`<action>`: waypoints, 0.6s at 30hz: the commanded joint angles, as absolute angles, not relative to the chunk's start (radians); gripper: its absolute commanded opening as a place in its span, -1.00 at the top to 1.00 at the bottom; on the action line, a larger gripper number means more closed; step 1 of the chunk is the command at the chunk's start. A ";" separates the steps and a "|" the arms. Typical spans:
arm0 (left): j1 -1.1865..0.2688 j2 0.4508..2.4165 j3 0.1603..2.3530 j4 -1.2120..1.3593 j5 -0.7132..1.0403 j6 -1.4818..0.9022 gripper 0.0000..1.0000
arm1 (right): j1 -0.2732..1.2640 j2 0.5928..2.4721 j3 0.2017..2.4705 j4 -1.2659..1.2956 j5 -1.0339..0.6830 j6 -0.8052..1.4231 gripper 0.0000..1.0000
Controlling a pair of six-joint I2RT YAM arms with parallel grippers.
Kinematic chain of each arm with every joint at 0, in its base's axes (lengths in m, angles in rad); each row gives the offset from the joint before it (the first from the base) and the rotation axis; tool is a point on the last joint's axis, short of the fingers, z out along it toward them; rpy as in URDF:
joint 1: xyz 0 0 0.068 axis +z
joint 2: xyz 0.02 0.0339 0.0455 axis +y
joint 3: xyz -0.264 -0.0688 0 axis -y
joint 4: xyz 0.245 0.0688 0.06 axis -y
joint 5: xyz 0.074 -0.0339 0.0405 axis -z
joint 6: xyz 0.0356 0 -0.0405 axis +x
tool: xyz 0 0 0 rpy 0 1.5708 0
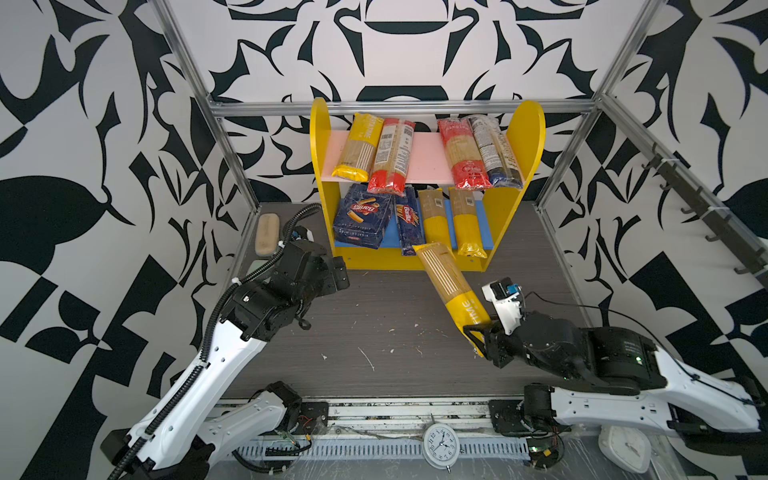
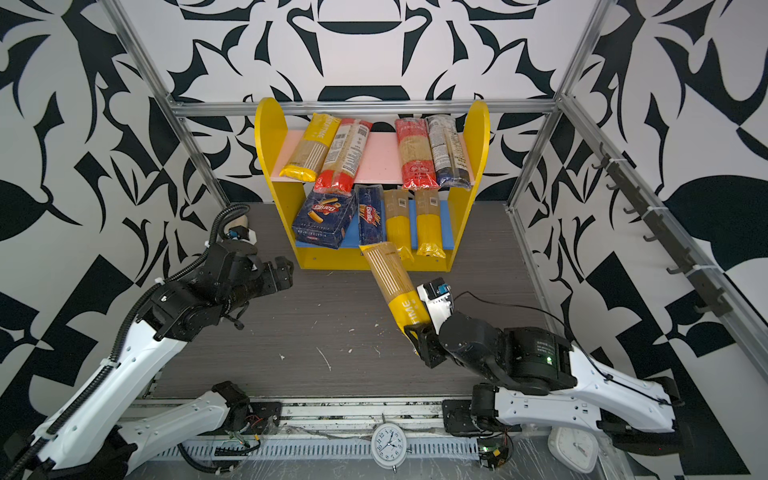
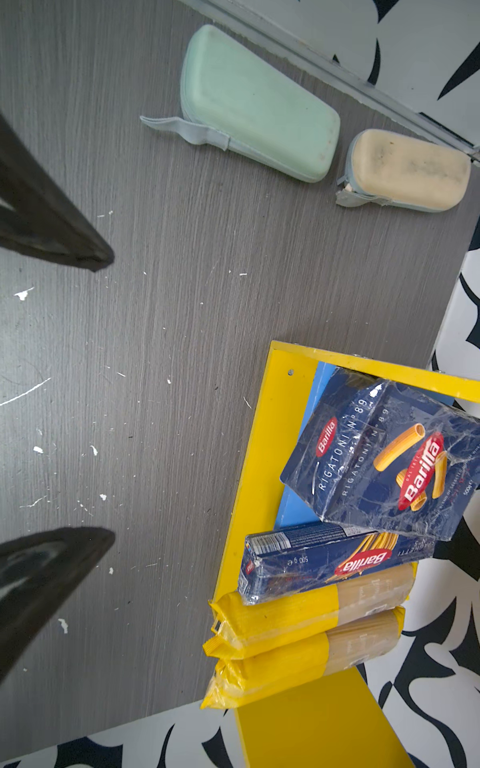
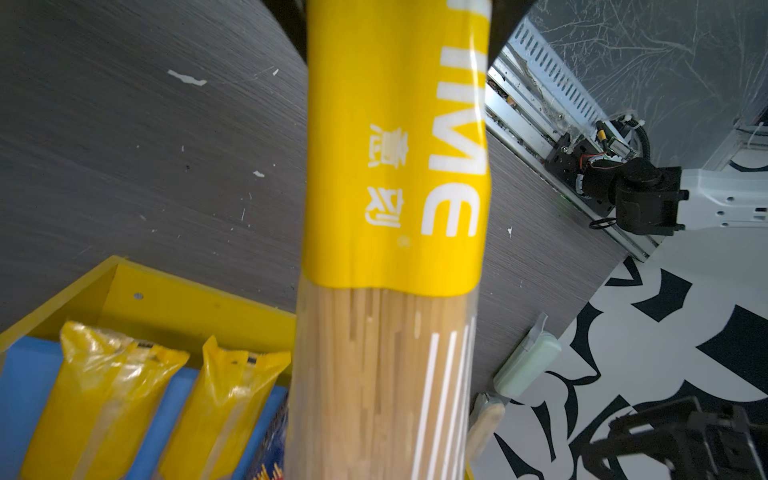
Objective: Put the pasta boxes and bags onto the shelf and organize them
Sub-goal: 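Lift the PASTATIME bag upright with the right gripper toward the top board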
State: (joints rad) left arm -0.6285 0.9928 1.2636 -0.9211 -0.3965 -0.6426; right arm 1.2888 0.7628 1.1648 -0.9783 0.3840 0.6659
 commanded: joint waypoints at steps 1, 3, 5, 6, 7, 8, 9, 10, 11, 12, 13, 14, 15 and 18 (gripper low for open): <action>-0.630 0.994 1.302 -0.958 -0.397 -0.618 -0.98 | 1.288 0.793 1.317 -0.851 0.474 0.565 1.00; -0.630 0.991 1.303 -0.952 -0.397 -0.607 -0.98 | 1.288 0.826 1.384 -0.854 0.483 0.533 1.00; -0.630 0.990 1.299 -0.948 -0.393 -0.600 -0.99 | 1.288 0.864 1.452 -0.860 0.506 0.495 1.00; -0.630 0.989 1.293 -0.944 -0.388 -0.596 -0.98 | 1.287 0.886 1.493 -0.863 0.517 0.475 1.00; -0.630 0.989 1.288 -0.941 -0.383 -0.594 -0.98 | 1.287 0.907 1.528 -0.866 0.524 0.456 1.00; -0.631 0.989 1.283 -0.938 -0.378 -0.593 -0.98 | 1.287 0.930 1.570 -0.866 0.526 0.433 1.00; -0.630 0.988 1.276 -0.934 -0.373 -0.592 -0.99 | 1.288 0.956 1.613 -0.872 0.535 0.414 1.00; -0.630 0.987 1.271 -0.933 -0.370 -0.591 -0.98 | 1.288 0.978 1.650 -0.875 0.540 0.398 1.00; -0.630 0.984 1.265 -0.929 -0.367 -0.589 -0.99 | 1.288 1.002 1.691 -0.879 0.546 0.379 1.00; -0.630 0.980 1.258 -0.926 -0.364 -0.588 -0.99 | 1.288 1.026 1.729 -0.883 0.558 0.361 1.00; -0.630 0.975 1.252 -0.922 -0.362 -0.586 -0.98 | 1.287 1.044 1.761 -0.885 0.573 0.346 1.00; -0.630 0.968 1.248 -0.918 -0.359 -0.584 -0.99 | 1.288 1.063 1.793 -0.883 0.589 0.331 1.00; -0.630 0.964 1.243 -0.912 -0.358 -0.585 -0.98 | 1.288 1.080 1.821 -0.878 0.611 0.314 1.00; -0.630 0.951 1.232 -0.895 -0.345 -0.581 -0.99 | 1.287 1.130 1.889 -0.848 0.732 0.256 1.00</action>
State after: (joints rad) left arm -0.6285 0.9726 1.2465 -0.9066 -0.3614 -0.5938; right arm 1.2888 1.1229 1.7870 -1.0256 0.5438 0.3519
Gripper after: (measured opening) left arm 0.992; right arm 0.445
